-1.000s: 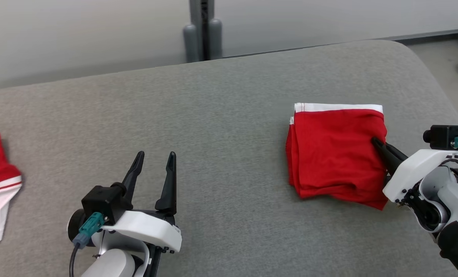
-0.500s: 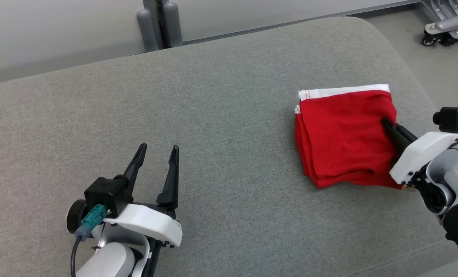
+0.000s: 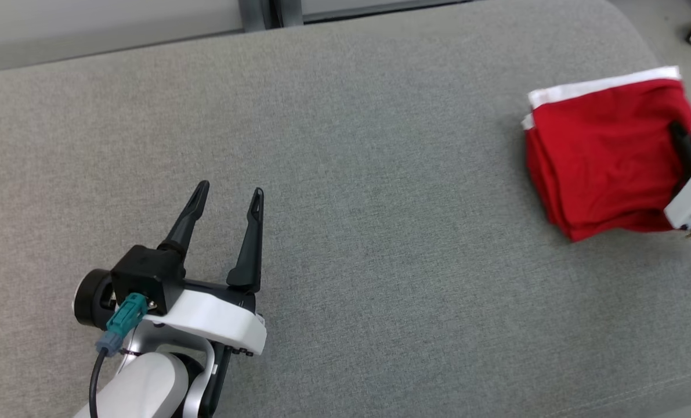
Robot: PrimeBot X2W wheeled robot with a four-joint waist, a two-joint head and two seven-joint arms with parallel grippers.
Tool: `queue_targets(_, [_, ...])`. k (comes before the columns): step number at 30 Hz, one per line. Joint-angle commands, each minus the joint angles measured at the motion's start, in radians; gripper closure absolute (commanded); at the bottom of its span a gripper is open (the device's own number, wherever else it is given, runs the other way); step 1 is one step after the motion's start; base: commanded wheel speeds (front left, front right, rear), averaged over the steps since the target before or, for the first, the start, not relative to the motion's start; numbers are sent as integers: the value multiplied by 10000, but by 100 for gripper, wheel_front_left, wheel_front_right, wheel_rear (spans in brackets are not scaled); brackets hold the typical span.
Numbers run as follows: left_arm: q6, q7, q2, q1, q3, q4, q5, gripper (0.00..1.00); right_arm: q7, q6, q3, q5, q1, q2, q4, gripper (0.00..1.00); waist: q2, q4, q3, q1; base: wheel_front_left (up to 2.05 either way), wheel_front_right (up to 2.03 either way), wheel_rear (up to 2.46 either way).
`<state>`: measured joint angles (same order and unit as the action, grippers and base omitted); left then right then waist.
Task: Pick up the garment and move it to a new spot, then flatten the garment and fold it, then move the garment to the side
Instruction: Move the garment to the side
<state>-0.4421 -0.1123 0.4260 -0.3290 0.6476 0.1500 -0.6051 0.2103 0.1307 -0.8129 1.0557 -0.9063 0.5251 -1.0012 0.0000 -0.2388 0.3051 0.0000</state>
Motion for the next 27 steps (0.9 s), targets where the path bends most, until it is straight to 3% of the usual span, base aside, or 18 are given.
queue_targets(1, [-99, 68, 99, -175, 6, 104, 121, 0, 122, 1, 38, -42, -155, 94, -100, 100, 0, 10, 220, 0, 0, 0, 0])
queue_targets(15, [-360, 812, 526, -741, 224, 932, 651, 0, 513, 0, -168, -1169, -1239, 249, -1586, 100, 0, 95, 1321, 0, 0, 0, 0])
queue_targets(17, [-392, 872, 564, -782, 232, 998, 719, 0, 549, 0, -174, -1525, -1419, 246, -1888, 56, 0, 156, 1429, 0, 0, 0, 0])
queue_targets(18, [-429, 906, 579, -791, 241, 1034, 745, 0, 555, 0, -121, -1787, -1534, 300, -1968, 3, 0, 184, 1477, 0, 0, 0, 0])
queue_targets(27, [-548, 995, 731, -867, 210, 1224, 869, 0, 546, 0, 1104, -3807, -1447, 470, -1966, 0, 0, 313, 1714, 0, 0, 0, 0])
